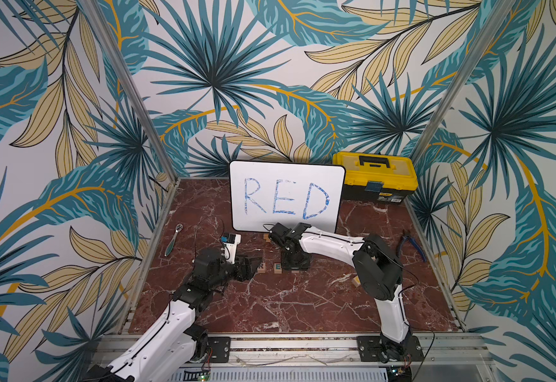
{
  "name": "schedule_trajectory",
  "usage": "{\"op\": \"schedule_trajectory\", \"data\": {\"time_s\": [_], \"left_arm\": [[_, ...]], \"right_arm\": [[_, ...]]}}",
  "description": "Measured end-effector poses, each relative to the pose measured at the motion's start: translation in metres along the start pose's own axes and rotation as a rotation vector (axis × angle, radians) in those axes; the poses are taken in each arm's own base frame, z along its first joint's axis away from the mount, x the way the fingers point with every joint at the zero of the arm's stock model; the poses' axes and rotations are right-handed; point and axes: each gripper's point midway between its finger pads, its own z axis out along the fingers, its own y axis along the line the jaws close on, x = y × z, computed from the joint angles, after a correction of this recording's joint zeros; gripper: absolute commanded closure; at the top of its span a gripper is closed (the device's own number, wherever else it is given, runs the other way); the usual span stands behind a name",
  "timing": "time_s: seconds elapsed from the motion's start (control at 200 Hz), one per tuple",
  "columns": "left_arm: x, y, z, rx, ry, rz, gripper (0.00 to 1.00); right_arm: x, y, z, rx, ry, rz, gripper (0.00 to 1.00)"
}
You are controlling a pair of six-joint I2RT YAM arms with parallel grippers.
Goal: Assemble the uppercase word "red" with letter blocks
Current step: Place the letter block at the center of the board, then reset both arms
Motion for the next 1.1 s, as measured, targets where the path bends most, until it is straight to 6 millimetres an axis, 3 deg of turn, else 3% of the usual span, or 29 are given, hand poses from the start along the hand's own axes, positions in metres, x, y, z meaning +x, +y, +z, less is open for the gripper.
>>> {"op": "schedule_trajectory", "data": {"time_s": [0.285, 0.441, 0.771, 0.951, 1.102], "left_arm": [[-0.001, 0.003, 0.0, -0.015, -0.004, 0.001, 0.26], [-0.003, 0.002, -0.001, -0.017, -0.016, 0.006, 0.26], [-0.013, 0.002, -0.007, -0.039, -0.067, 0.022, 0.26], [-0.028, 0.006, -0.016, -0.088, -0.143, 0.045, 0.25], [-0.033, 0.021, -0.017, -0.175, -0.17, 0.057, 0.26]], "right_arm": [[-0.005, -0.001, -0.01, -0.004, -0.034, -0.01, 0.23], [-0.007, -0.001, -0.019, -0.015, -0.047, -0.019, 0.01], [-0.016, -0.004, -0.067, -0.074, -0.137, -0.038, 0.01], [-0.027, -0.012, -0.106, -0.098, -0.249, -0.063, 0.01], [-0.04, -0.031, -0.147, -0.093, -0.386, -0.085, 0.01]]}}
